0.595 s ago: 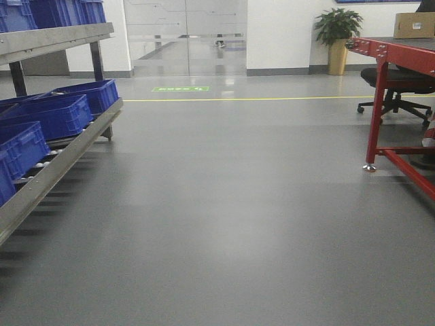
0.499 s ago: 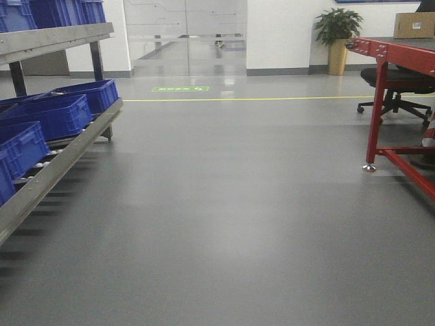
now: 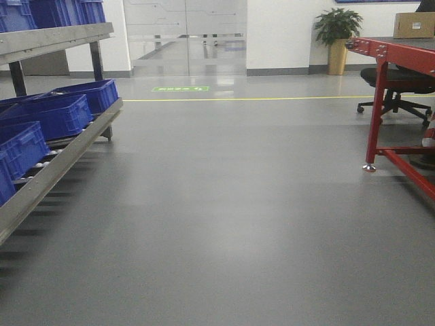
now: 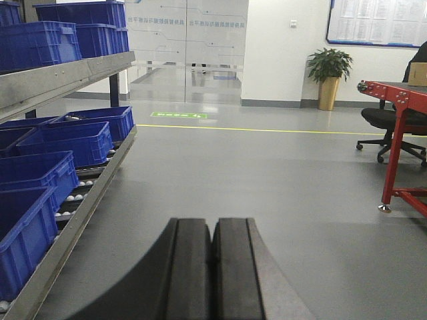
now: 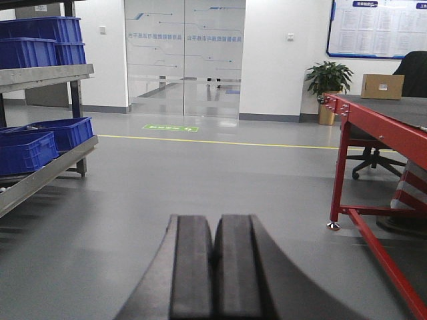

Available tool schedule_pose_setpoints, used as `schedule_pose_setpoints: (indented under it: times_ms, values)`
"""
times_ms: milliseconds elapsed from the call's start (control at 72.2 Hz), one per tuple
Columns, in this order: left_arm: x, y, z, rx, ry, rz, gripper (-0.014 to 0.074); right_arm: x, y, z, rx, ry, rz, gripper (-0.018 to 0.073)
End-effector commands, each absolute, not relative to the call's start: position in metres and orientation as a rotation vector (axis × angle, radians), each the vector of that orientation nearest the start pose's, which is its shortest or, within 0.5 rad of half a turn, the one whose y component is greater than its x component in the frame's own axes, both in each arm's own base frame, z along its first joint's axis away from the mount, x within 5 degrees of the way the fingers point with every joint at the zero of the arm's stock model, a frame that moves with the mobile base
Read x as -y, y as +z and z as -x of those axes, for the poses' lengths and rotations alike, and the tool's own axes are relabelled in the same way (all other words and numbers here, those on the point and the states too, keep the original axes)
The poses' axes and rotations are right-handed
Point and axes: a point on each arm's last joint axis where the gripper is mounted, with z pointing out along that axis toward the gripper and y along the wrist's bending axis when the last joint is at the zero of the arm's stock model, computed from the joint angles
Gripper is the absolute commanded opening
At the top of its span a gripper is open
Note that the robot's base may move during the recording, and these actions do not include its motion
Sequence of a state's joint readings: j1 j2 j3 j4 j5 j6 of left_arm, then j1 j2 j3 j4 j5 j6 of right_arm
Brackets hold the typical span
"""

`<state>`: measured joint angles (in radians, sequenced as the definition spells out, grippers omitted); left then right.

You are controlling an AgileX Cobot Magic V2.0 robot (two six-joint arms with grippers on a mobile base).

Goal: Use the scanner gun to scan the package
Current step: 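Drive the base forward along the aisle and turn toward the table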

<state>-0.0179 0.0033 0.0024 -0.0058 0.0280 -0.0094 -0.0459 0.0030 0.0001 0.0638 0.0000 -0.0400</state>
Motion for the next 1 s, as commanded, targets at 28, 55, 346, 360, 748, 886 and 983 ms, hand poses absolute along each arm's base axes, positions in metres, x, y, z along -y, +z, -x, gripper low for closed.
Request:
schedule_pose_setpoints:
  times_ms: [28,55,346,360,748,886,983]
  values:
    - [0.0013,0.2121,-0.0562,-1.496,-0.032,-0.003,-0.0111,0.0027,0.2153,-0.0559,-1.459,-0.022,-0.050,-0.0169]
    - [0.0013,0.2121,-0.0562,-1.496,-0.032,-0.003,-0.0111,0.0027,0.2153,-0.0559,-1.459,-0.022,-0.050,-0.0169]
    - [0.0013,0.2121,-0.0562,-1.496,-0.032,-0.003,-0.0111,0.0027,0.2153,-0.0559,-1.459,-0.022,-0.050,-0.0169]
    - [0.0013,0.2121,-0.0562,-1.496,-0.032,-0.003,-0.0111,0.0027,0.2153,-0.0559,-1.459,-0.022,-0.050,-0.0169]
    - [0.0013,0.2121,-0.0562,-1.496,-0.032,-0.003,-0.0111,0.0027,0.2153,-0.0559,-1.459,-0.022,-0.050,-0.0169]
    - [0.0013,0.2121,-0.0562,-1.496,-0.032,-0.003,-0.0111,0.0027,0.2153,-0.0559,-1.459,-0.022,-0.050,-0.0169]
    - [0.0013,0.2121,-0.0562,-1.496,-0.032,-0.003,-0.0111,0.0027,0.2153,-0.0559,-1.459,-0.022,-0.050,-0.0169]
